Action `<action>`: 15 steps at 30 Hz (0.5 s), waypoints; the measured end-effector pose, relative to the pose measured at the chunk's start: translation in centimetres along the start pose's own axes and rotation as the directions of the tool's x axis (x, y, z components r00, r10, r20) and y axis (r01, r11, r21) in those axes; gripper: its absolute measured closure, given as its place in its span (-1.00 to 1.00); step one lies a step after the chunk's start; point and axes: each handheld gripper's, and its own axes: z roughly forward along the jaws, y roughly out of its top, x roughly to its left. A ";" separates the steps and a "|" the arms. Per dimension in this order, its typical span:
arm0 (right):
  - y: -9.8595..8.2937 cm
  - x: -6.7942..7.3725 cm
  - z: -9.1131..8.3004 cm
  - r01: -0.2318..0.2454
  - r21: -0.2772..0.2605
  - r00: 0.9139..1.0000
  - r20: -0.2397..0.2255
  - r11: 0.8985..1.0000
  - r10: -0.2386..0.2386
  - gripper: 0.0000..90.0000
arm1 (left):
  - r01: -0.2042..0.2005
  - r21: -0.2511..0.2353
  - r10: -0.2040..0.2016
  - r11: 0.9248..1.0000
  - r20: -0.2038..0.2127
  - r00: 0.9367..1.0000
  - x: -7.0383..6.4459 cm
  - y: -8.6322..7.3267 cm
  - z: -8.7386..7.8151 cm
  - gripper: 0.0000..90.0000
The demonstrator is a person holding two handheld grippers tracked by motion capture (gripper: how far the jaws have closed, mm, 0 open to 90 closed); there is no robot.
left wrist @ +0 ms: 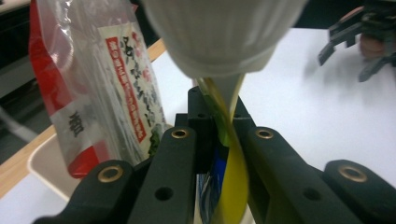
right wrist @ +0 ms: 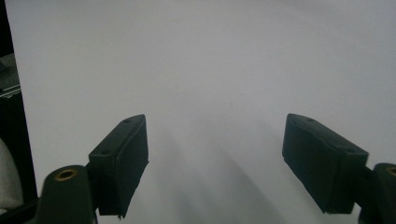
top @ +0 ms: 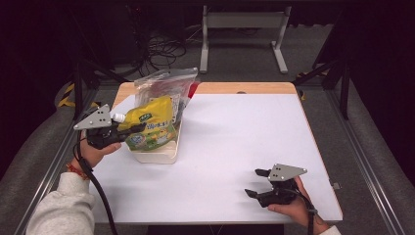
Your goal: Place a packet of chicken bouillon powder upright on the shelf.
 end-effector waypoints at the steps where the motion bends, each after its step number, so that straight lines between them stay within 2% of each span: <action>1: 0.0 0.0 0.1 -0.002 0.004 1.000 -0.002 1.000 0.002 -0.51 | -0.002 -0.003 0.003 1.000 0.016 1.000 0.2 -0.2 0.0 0.91; 3: 0.0 0.0 0.1 -0.002 0.005 1.000 -0.004 1.000 0.002 -0.51 | 0.002 -0.016 -0.002 1.000 0.042 0.999 0.1 -0.2 -0.2 0.91; 5: -0.1 0.0 0.2 -0.003 0.009 1.000 -0.008 1.000 0.004 -0.51 | -0.010 -0.006 0.010 1.000 0.077 0.997 0.0 -0.1 -0.2 0.91; 8: -0.1 0.0 0.3 0.000 0.012 1.000 -0.007 1.000 0.000 -0.52 | -0.014 -0.003 0.014 1.000 0.065 0.998 -0.2 0.0 -0.1 0.91; 11: -0.1 0.0 0.3 0.000 0.017 1.000 -0.009 1.000 0.000 -0.52 | -0.037 0.072 0.035 0.997 0.035 0.999 -0.5 0.0 0.6 0.91; 15: 0.0 0.1 0.3 0.004 0.016 1.000 -0.016 1.000 -0.004 -0.52 | -0.018 0.084 0.016 0.996 0.030 0.999 -0.5 -0.5 1.4 0.91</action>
